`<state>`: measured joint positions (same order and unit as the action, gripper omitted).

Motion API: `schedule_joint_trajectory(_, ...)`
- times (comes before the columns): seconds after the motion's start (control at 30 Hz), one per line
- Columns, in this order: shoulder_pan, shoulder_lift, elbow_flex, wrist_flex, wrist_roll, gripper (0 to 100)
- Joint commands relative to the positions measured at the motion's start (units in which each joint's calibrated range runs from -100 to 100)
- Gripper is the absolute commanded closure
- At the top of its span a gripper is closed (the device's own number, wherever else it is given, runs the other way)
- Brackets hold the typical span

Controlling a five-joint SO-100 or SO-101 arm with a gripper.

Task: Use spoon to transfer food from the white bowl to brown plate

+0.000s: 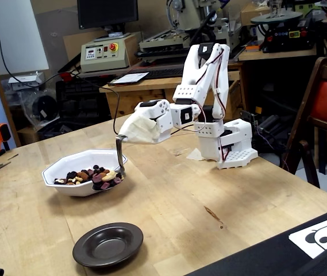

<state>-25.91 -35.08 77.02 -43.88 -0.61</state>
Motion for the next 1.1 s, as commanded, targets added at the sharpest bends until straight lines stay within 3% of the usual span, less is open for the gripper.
schedule_joint_trajectory(0.0,-0.53,1.49,-3.48,-0.55,0.15,98)
schedule_joint_trajectory(1.07,-0.53,23.4,-18.26,-0.94,0.78,98)
